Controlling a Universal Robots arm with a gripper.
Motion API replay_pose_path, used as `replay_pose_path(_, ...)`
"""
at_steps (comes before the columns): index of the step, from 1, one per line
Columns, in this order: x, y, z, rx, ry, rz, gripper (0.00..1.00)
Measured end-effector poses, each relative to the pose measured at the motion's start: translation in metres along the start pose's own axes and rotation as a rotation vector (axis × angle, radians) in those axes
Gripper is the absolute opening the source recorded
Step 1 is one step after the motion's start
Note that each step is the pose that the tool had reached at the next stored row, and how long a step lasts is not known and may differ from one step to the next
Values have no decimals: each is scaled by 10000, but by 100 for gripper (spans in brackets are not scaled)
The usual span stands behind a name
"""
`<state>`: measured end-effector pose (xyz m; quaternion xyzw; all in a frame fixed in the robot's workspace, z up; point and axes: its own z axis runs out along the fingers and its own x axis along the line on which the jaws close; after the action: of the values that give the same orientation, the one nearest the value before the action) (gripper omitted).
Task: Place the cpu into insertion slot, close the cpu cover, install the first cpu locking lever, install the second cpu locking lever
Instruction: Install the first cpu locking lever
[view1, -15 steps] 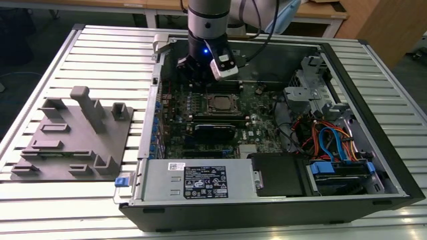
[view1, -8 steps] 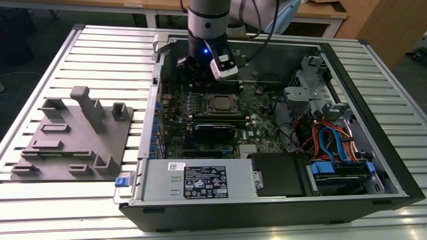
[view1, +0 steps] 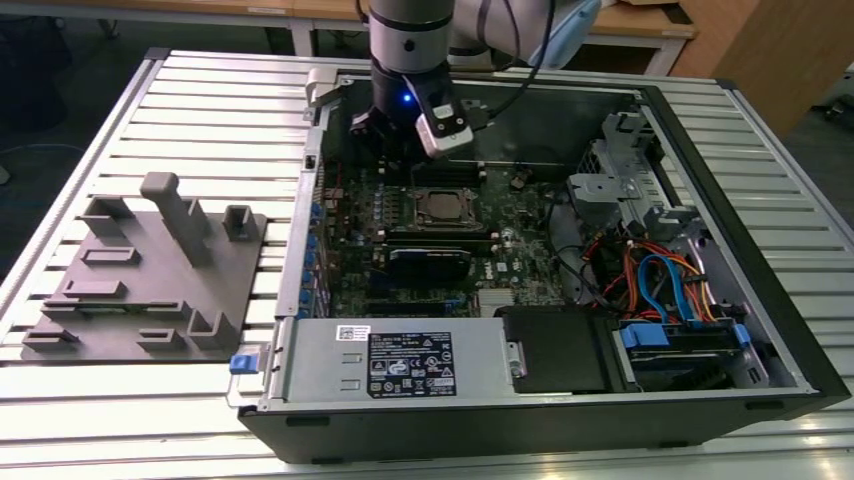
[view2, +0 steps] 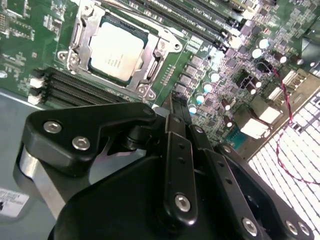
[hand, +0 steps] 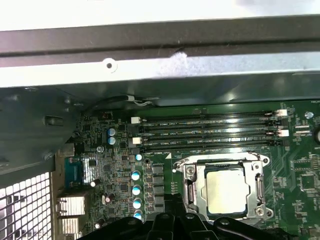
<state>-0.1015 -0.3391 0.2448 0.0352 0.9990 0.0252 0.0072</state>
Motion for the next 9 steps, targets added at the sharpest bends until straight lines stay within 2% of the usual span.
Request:
replay_pose_path(2, 5, 2, -33, -3, -33, -1, 10)
replay_pose_path(9, 63, 44, -38, -6, -47, -3, 10)
